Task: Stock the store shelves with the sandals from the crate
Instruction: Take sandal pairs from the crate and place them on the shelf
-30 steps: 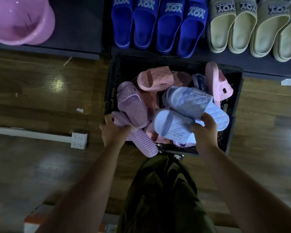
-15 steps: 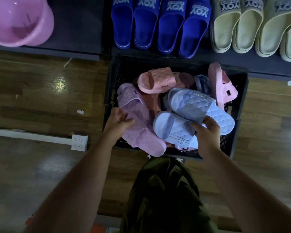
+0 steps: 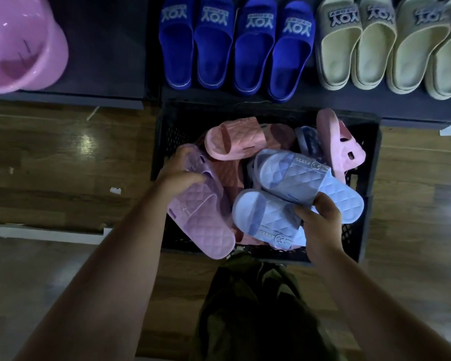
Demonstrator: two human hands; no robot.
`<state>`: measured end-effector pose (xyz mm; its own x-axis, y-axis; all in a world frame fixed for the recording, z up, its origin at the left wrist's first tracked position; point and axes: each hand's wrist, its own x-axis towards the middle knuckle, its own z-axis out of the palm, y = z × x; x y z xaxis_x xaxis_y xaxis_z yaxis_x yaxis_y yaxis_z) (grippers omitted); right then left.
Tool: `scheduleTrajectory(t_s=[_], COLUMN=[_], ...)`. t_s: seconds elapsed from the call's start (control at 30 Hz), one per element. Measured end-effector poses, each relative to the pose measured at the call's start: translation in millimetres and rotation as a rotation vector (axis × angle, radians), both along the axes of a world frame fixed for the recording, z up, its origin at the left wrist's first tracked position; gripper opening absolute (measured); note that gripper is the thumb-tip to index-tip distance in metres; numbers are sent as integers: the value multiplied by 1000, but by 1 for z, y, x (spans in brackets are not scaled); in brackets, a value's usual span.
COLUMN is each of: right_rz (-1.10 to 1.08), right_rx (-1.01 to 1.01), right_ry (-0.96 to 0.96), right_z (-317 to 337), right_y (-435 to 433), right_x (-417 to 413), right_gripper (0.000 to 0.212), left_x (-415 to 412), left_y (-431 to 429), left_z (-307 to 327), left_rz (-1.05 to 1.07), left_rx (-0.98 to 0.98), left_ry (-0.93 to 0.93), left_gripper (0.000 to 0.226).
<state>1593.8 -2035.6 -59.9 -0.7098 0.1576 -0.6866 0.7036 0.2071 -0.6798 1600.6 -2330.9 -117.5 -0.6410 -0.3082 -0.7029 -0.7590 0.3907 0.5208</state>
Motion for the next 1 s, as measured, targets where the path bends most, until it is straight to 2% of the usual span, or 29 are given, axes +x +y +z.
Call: scheduleTrajectory(t_s=[0.13, 0.23, 0.33, 0.47, 0.53, 0.57, 0.7, 0.8, 0.87, 1.0], right_rz=[25, -25, -91, -159, -187, -191, -222, -287, -326, -397], right_rx=[5, -52, -74, -74, -76, -80, -119, -166, -184, -198], right_ry=[0, -9, -16, -69, -78, -73, -62, -28, 11, 104], right_z=[-5, -1, 7, 28, 47, 58, 120, 182, 226, 316], right_y=[5, 4, 4, 6, 9, 11, 20, 27, 34, 61], right_x=[2, 1, 1, 0, -5, -8, -28, -45, -57, -78], right_gripper=[11, 3, 19, 30, 24, 21, 12, 9, 11, 23], left_x=[-9, -4, 3, 0, -3, -5, -16, -31, -46, -75], left_y=[0, -2, -7, -12, -8, -4, 18, 38, 54, 91], left_z=[-11, -12, 0, 34, 59, 74, 146, 211, 260, 361], left_rz=[113, 142, 162, 193, 161, 150, 175, 286, 324, 259], left_rx=[95, 114, 88, 131, 121, 100, -11, -4, 28, 19], left_ry=[-50, -6, 83, 104, 106, 125, 205, 276, 351, 456], left_gripper=[79, 70, 44, 31, 11, 8, 24, 11, 12, 12])
